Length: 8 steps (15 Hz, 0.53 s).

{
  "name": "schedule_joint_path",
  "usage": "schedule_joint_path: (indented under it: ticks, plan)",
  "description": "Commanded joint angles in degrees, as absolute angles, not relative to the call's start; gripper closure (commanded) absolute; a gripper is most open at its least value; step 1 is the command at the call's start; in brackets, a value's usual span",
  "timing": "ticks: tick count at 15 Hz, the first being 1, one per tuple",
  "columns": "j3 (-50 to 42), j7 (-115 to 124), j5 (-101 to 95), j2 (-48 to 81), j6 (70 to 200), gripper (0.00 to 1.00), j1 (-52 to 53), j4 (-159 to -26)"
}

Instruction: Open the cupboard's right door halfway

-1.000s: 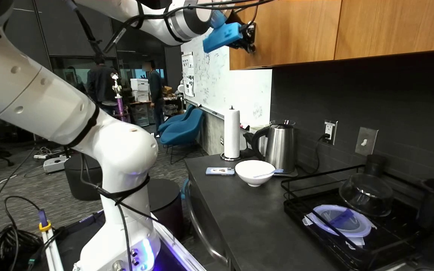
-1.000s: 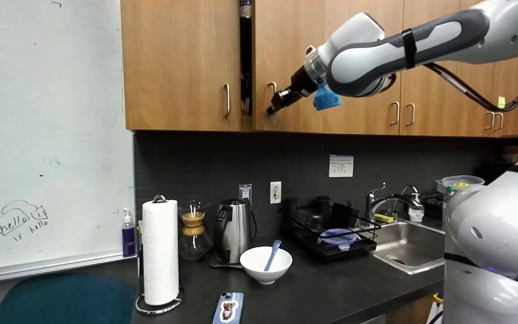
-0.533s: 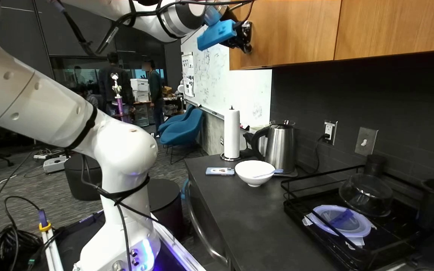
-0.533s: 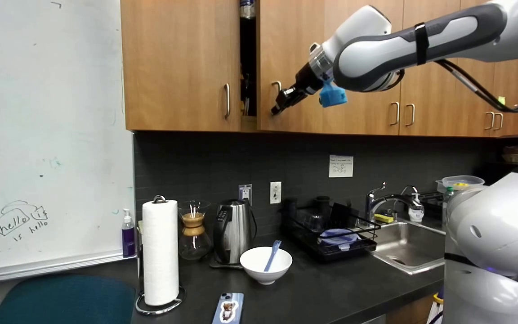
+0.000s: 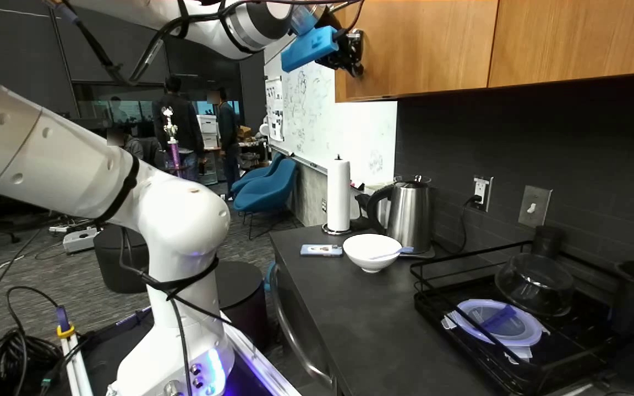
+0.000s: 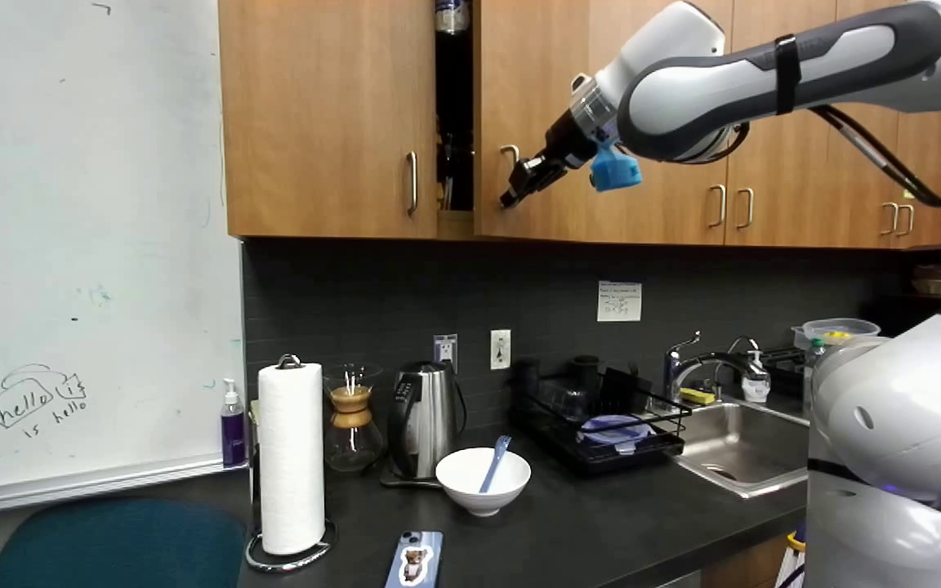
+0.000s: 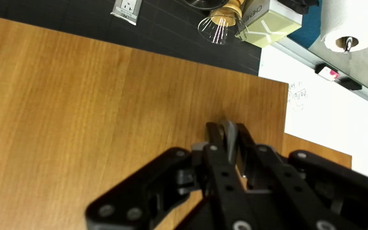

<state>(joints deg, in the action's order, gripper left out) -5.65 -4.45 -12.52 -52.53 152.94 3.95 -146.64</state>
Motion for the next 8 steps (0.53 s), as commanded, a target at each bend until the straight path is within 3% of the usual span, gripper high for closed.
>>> schedule_joint_path:
  ticks: [1, 8]
  plan:
    - [-0.6, -7.8, -13.2, -58.4, 148.3, 0.96, 3.1, -150.4]
    - [0.7, -6.2, -12.9, -64.3, 146.1, 0.96, 2.4, -153.5]
